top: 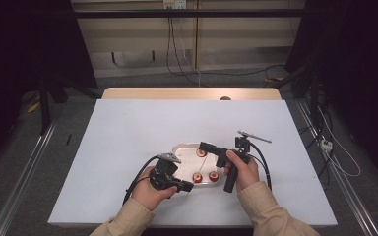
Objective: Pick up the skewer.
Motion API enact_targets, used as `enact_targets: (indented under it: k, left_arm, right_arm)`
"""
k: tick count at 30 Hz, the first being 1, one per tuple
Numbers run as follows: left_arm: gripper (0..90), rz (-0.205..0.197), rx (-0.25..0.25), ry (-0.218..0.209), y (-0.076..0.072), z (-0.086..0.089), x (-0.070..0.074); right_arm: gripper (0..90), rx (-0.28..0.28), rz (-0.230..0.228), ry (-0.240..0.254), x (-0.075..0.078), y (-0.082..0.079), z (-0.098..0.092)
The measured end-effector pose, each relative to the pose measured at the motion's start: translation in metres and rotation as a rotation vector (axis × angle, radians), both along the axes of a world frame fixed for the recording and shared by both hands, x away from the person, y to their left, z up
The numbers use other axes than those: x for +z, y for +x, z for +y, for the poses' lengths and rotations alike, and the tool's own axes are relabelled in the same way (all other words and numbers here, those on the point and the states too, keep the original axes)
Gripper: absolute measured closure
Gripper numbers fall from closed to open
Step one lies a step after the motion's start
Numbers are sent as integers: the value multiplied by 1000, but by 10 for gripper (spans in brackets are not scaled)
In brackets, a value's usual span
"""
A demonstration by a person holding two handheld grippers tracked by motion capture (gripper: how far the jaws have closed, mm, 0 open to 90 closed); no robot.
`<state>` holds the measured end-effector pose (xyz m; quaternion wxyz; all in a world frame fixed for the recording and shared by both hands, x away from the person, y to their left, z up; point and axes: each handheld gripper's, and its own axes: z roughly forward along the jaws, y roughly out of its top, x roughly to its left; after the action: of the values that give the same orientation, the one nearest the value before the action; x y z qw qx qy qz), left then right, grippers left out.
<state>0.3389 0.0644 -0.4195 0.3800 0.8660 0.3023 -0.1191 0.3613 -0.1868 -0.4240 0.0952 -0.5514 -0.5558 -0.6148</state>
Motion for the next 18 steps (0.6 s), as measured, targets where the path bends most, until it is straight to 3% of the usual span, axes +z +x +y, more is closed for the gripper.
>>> enact_targets:
  k: [3, 4, 9, 14, 15, 18]
  left_arm:
    - [900, 0, 21, 12, 1, 3, -2]
    - [900, 14, 17, -5, 2, 4, -3]
    - [900, 22, 33, 23, 1, 7, -4]
    - [900, 44, 12, 12, 1, 4, -6]
    - [900, 46, 31, 23, -1, 2, -6]
    - [900, 61, 23, 21, -1, -1, -9]
  right_arm:
    - [723, -11, -3, 0, 1, 0, 0]
    - [723, -14, -2, 3, 1, 0, -1]
    - [724, -42, 7, 27, 3, 0, -5]
    - [725, -46, 4, 25, 3, 0, -3]
    - [725, -49, 4, 27, 3, -1, -2]
    - [725, -47, -3, 32, 3, -1, -1]
